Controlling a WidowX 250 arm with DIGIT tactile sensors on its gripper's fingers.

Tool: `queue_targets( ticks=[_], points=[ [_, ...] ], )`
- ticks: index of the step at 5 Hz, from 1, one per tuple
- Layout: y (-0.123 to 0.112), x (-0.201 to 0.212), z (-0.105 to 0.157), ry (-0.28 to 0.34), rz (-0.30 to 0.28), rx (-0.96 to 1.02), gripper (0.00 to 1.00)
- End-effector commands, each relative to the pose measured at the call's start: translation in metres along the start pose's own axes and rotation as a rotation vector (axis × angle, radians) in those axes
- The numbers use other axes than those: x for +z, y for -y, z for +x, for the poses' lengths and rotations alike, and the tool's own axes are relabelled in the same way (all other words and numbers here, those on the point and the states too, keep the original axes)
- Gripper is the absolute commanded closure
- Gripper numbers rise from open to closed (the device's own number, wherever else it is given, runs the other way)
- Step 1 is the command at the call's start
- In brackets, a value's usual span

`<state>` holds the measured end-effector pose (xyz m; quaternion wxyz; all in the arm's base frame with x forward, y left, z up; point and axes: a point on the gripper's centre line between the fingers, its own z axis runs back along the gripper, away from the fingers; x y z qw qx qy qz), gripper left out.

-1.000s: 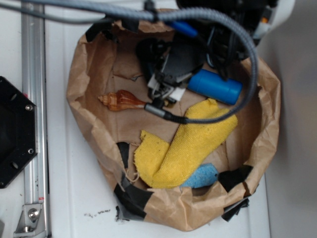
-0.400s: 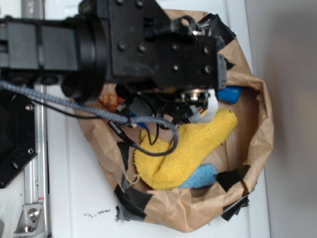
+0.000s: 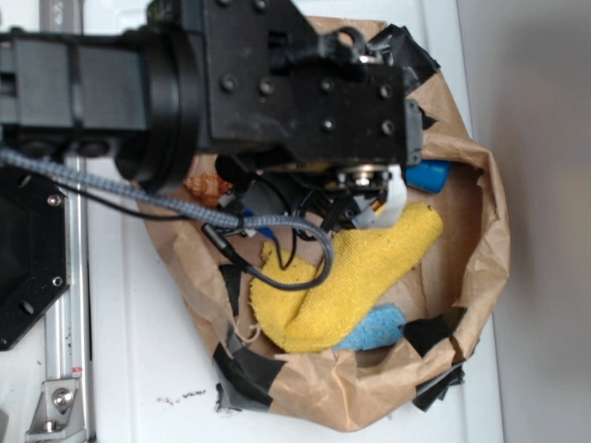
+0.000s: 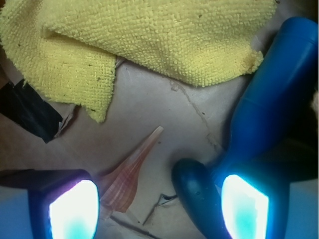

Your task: Grab the plastic pickle.

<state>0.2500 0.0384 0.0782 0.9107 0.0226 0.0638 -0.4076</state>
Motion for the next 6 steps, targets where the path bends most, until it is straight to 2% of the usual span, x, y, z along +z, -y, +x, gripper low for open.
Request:
queue_targets(
  ticks=[1,2,4,5,6],
  points=[
    [0.017,0.001,0.008,0.016,0.055,-0.056,0.0],
    [0.022,0.014,0.009,0.069,0.075,-0.092,0.0],
    [0.027,0.013,0.007,0.075,0.078,-0.141,0.0],
    [0.015,-0.001,-0.005,0.037,0.067,-0.109,0.0],
    [-0.001,-0.028,-0.031,-0.011,0.126,-0.132,0.0]
  ],
)
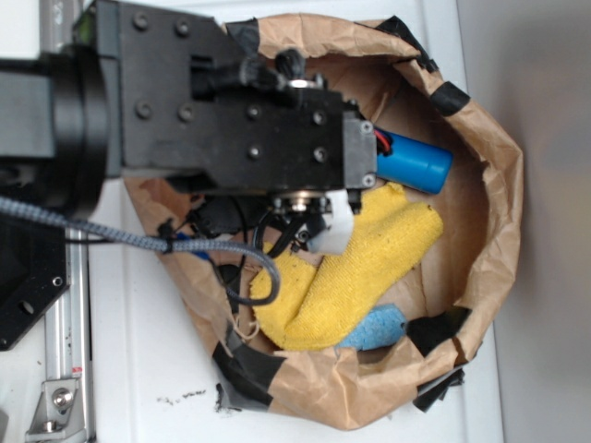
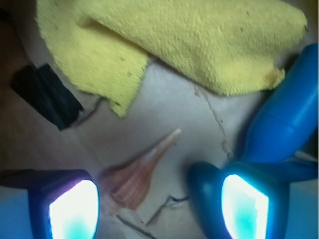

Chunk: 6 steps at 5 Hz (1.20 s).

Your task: Grab the plastic pickle.

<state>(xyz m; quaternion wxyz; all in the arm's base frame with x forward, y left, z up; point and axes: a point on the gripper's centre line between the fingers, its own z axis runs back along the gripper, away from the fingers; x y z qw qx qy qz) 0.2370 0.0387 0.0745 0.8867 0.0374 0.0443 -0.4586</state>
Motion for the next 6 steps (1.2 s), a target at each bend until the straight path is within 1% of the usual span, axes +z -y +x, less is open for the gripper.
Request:
queue_targets(
  ticks=[1,2,3,4,5,6],
  points=[
    [-0.015,-0.047,-0.035,-0.115,0.028,-0.009,0.0],
    [-0.018,-0.06,-0.041,-0.107,0.005,0.011,0.0],
    [-0.021,-0.073,-0.037,-0.119,0.0,0.046,1.0],
    [-0.02,-0.072,-0.035,-0.12,0.011,0.055,1.0],
    [-0.02,-0.071,-0.034,-0.113,0.009,0.062,1.0],
    [-0.02,-0.067,-0.035,-0.094,0.004,0.066,1.0]
  ],
)
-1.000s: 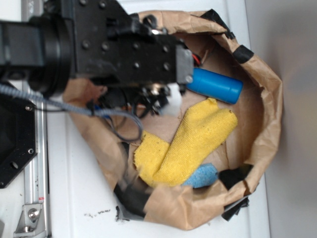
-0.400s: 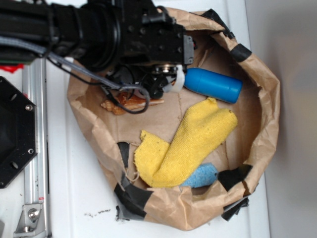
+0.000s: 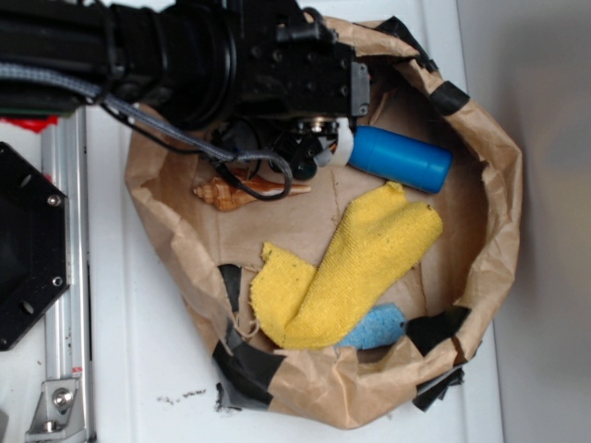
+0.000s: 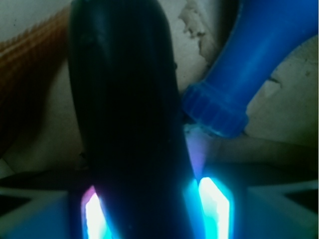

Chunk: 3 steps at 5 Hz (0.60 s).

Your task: Grab the plastic pickle.

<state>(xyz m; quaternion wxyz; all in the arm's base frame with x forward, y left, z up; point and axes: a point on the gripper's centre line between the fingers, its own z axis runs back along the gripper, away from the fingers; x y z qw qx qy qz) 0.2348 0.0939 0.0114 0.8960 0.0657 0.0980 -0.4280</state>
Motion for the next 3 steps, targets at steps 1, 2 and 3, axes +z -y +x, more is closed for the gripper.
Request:
queue_targets(
  ticks=[1,2,3],
  points=[
    [0.008,0.054,0.006,0.204,0.013,0.102,1.0],
    [0.011,0.111,0.022,0.35,0.018,0.258,1.0],
    [0.0,0.131,0.043,0.319,-0.066,0.505,1.0]
  ],
)
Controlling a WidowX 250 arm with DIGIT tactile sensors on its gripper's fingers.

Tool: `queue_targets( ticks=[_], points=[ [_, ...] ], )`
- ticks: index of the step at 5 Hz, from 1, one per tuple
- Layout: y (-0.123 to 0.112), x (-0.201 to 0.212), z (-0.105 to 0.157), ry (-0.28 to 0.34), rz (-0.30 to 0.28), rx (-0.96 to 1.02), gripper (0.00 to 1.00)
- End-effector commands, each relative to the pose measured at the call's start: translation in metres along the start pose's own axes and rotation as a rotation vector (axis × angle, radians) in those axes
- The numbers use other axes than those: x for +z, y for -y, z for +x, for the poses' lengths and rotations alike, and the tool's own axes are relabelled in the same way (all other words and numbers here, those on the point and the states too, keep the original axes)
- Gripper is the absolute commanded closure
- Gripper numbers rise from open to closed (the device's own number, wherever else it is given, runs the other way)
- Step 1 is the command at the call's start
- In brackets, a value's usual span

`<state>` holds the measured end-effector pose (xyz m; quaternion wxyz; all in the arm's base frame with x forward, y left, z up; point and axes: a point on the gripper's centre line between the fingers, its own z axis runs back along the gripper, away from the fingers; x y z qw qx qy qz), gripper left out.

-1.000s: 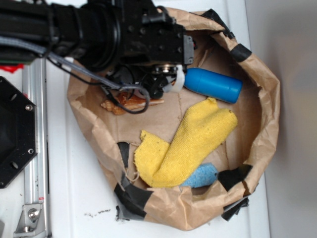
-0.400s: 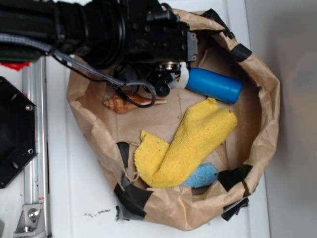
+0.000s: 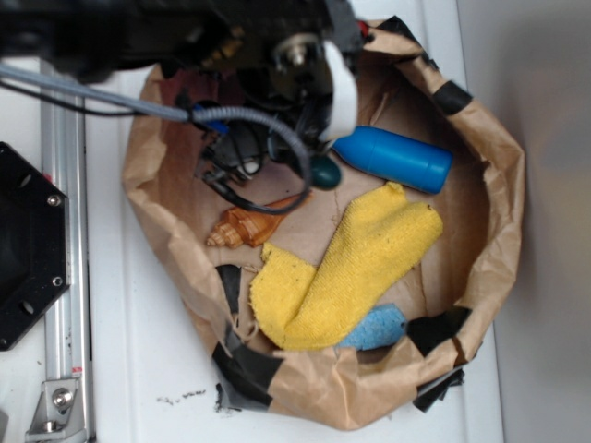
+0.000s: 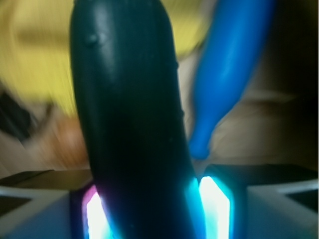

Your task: Grab the plastic pickle.

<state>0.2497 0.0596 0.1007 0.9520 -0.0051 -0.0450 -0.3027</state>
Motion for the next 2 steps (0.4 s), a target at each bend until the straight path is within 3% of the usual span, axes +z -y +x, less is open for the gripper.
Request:
queue_targets(
  ticks=[1,2],
  points=[
    [0.0,0.012,0.042,0.065,0.032,0.431,1.0],
    [0.004,-0.006,0.035,0.118,0.118,0.515,1.0]
  ],
)
